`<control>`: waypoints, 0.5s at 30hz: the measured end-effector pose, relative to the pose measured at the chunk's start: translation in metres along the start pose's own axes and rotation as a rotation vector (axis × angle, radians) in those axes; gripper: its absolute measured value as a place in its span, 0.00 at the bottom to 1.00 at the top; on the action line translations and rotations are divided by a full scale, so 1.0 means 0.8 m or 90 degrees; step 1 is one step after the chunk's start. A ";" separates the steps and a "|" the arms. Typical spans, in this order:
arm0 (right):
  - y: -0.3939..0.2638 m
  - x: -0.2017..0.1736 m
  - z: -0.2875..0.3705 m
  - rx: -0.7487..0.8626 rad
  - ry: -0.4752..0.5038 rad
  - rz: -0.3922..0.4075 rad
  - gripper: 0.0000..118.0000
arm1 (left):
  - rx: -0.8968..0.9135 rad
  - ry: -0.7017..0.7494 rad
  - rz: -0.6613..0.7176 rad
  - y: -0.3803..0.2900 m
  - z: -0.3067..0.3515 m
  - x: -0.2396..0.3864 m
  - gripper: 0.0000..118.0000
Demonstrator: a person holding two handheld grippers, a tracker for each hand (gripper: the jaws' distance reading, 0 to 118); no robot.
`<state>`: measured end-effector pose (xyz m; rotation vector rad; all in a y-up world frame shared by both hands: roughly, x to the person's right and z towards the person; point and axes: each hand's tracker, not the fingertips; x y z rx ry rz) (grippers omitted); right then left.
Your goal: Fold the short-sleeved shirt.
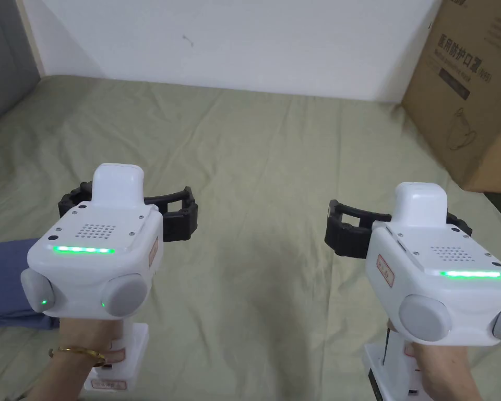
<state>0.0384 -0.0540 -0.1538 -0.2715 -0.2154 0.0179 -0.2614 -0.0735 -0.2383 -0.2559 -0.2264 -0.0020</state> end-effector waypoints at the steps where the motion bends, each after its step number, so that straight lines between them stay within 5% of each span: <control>1: 0.003 -0.001 0.000 -0.004 -0.005 -0.004 1.00 | -0.001 0.000 0.001 0.001 0.001 0.000 0.96; 5: 0.033 0.001 -0.014 -0.172 -0.090 -0.070 1.00 | -0.038 0.010 0.016 0.008 0.003 0.005 0.96; 9: 0.048 0.018 -0.013 -0.271 -0.043 -0.219 0.99 | -0.114 0.033 0.030 -0.003 0.004 0.013 0.96; 15: 0.013 0.002 0.002 -0.331 -0.109 -0.173 0.97 | -0.169 0.032 0.013 -0.049 0.008 0.023 0.96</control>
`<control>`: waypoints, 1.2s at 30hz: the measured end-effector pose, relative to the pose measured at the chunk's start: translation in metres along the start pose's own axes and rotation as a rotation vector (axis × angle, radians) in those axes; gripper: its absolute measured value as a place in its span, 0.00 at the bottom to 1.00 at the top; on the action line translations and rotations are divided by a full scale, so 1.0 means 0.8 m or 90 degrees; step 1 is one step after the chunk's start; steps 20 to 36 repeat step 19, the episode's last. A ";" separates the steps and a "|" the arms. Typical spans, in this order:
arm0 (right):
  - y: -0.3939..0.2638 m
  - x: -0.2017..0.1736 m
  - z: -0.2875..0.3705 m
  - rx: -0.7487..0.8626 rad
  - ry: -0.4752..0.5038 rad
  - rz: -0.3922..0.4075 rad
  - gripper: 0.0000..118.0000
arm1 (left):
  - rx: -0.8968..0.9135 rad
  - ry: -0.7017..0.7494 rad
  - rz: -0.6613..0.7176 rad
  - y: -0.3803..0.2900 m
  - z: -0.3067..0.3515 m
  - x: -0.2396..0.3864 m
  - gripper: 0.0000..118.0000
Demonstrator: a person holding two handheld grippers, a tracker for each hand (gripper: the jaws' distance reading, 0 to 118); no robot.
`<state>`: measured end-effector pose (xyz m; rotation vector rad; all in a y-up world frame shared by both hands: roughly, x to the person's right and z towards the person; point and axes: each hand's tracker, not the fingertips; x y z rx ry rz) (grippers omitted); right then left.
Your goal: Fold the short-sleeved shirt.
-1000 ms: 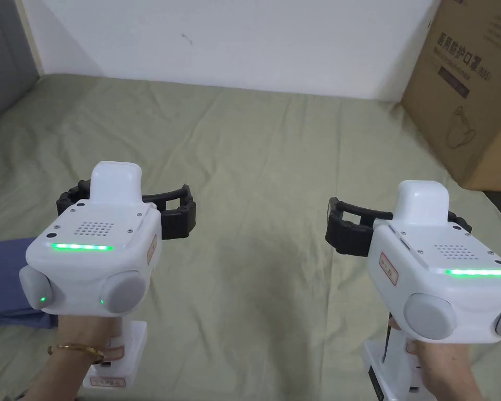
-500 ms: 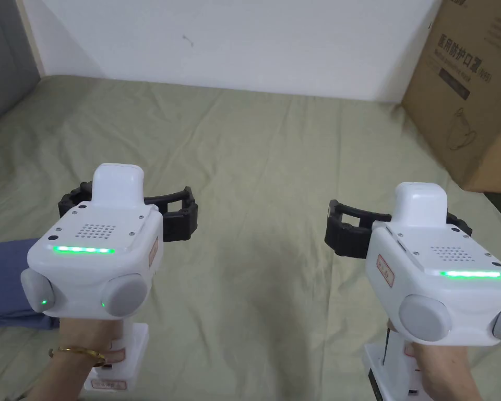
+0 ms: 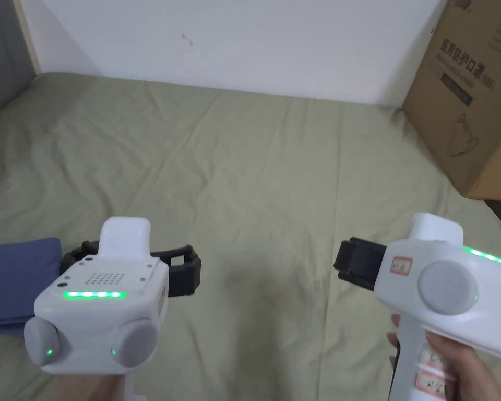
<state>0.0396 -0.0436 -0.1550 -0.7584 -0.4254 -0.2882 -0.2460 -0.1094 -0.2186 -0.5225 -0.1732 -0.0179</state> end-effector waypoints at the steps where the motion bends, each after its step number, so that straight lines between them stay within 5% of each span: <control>1: -0.007 0.000 -0.003 -0.008 -0.017 -0.010 0.97 | -0.008 0.000 -0.003 -0.005 -0.003 0.000 0.96; 4: -0.031 0.007 -0.010 0.019 0.011 -0.028 0.98 | -0.033 0.004 -0.009 -0.016 -0.014 0.002 0.97; 7: -0.027 0.005 -0.028 -0.007 -0.079 -0.053 0.98 | -0.050 0.006 -0.009 -0.021 -0.028 0.000 0.96; 10: -0.014 0.013 -0.052 -0.004 -0.040 -0.057 0.98 | -0.060 0.013 -0.004 -0.021 -0.045 -0.005 0.97; 13: -0.001 0.015 -0.089 -0.026 -0.030 -0.014 0.98 | -0.071 0.024 0.005 -0.019 -0.074 -0.011 0.97; 17: -0.001 0.005 -0.160 -0.012 -0.121 0.082 0.98 | -0.084 0.040 0.012 -0.016 -0.131 -0.020 0.96; 19: -0.009 0.001 -0.202 0.005 -0.118 0.131 0.98 | -0.098 0.053 0.024 -0.015 -0.170 -0.024 0.96; 36: -0.009 0.001 -0.202 0.005 -0.118 0.131 0.98 | -0.098 0.053 0.024 -0.015 -0.170 -0.024 0.96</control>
